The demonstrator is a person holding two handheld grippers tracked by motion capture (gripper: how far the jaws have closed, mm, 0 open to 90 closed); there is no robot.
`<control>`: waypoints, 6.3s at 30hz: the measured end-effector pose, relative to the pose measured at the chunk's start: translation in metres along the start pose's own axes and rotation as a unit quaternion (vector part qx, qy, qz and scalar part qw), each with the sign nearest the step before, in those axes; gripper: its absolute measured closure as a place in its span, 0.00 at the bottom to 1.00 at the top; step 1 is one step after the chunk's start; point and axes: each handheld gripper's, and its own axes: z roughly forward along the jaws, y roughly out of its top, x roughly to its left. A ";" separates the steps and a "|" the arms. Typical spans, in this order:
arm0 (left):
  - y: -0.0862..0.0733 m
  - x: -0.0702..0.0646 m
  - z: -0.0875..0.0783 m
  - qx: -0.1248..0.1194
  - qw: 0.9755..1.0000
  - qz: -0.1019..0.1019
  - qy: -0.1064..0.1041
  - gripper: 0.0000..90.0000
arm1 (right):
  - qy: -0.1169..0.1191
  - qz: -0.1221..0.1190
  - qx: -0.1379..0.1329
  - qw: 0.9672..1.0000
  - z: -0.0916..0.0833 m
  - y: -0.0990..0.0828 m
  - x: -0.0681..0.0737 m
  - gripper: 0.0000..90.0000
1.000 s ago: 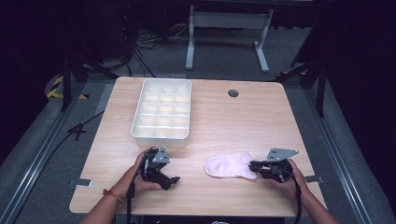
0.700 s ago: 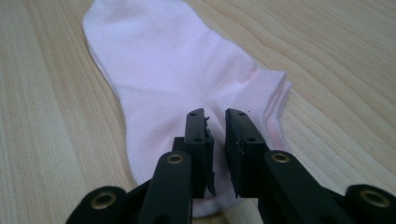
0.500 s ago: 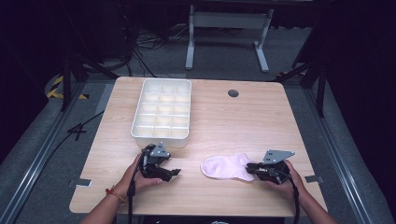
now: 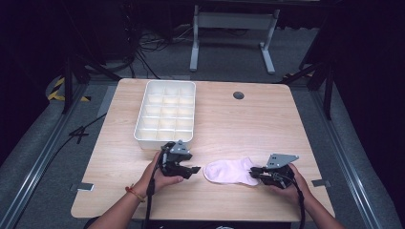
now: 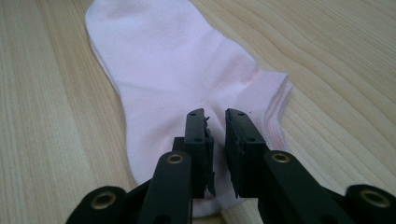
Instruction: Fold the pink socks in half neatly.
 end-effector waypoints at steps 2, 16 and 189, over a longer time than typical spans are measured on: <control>0.007 -0.003 0.005 -0.003 1.000 0.006 -0.006 0.43 | 0.000 -0.001 0.000 1.000 0.000 0.000 0.000 0.88; 0.025 -0.014 0.046 0.048 0.998 0.034 0.010 0.43 | 0.000 -0.006 0.001 1.000 0.000 0.000 0.000 0.88; 0.028 -0.026 -0.001 0.003 0.997 0.067 0.024 0.95 | 0.024 -0.056 0.017 0.998 0.064 0.065 0.021 1.00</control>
